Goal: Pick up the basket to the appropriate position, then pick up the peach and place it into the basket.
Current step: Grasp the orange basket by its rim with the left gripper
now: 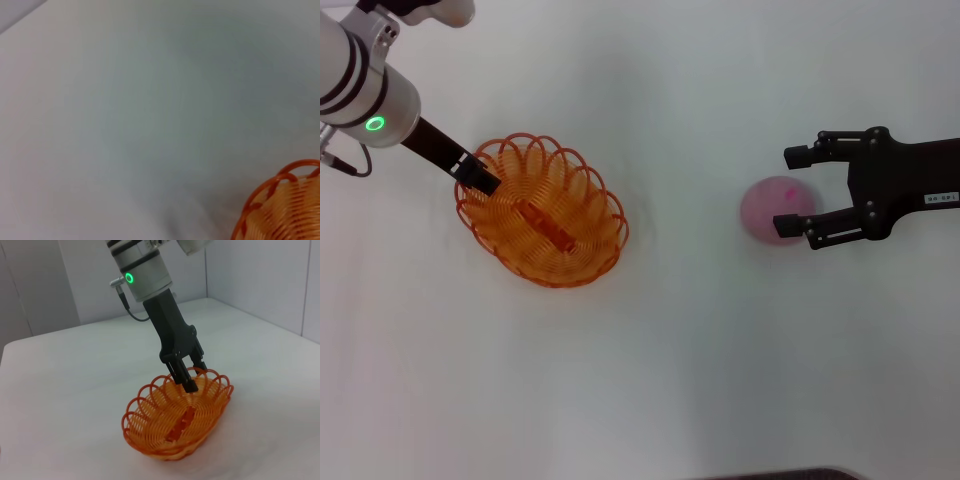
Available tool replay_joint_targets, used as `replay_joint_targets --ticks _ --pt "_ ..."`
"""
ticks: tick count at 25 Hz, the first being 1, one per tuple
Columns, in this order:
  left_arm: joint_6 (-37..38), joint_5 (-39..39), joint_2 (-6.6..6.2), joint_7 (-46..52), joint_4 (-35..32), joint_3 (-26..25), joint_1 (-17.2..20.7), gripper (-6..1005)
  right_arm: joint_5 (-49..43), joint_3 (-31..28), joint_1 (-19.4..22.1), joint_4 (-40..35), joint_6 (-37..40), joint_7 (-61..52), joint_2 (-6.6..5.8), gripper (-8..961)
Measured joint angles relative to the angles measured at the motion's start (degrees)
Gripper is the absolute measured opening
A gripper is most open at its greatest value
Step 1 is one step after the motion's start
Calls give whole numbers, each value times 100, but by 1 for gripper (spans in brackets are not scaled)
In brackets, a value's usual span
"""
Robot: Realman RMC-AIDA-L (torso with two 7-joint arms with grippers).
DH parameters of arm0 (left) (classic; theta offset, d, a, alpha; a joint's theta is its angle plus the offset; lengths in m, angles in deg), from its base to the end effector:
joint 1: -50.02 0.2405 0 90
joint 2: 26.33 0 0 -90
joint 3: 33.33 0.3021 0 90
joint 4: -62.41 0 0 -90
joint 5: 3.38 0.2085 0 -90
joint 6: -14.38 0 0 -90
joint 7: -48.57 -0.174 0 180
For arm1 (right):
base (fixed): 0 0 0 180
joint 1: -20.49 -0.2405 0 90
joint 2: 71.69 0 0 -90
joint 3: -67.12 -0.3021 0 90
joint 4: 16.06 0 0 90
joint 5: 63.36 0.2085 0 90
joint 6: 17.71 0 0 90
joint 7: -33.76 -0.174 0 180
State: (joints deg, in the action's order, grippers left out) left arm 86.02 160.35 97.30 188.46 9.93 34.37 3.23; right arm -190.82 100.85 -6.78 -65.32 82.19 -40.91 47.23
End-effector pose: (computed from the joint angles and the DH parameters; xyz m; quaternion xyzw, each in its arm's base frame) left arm -0.2467 0.4400 -0.0854 -0.8977 -0.3130 0.2071 0.2308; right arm 0.3098 0.3290 -0.0173 -0.9701 0.1457 0.1574 0.1132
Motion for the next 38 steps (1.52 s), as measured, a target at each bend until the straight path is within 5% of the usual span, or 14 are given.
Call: replay_joint_targets --ticks 2,5,15,30,38 --pt "17 -4 2 -11 1 1 0 728 -5 21 1 14 -33 5 8 911" --pt "22 -9 3 -23 1 1 -2 529 -16 29 2 14 -54 11 18 912" --pt "25 -22 11 -30 -17 -33 3 288 -19 22 -24 79 -82 32 26 912" --pt "65 -79 12 49 -140 -361 9 170 1 -10 -41 84 -74 -3 8 912" --pt "683 -341 12 38 -337 -1139 36 104 161 -81 -46 66 -96 5 21 912"
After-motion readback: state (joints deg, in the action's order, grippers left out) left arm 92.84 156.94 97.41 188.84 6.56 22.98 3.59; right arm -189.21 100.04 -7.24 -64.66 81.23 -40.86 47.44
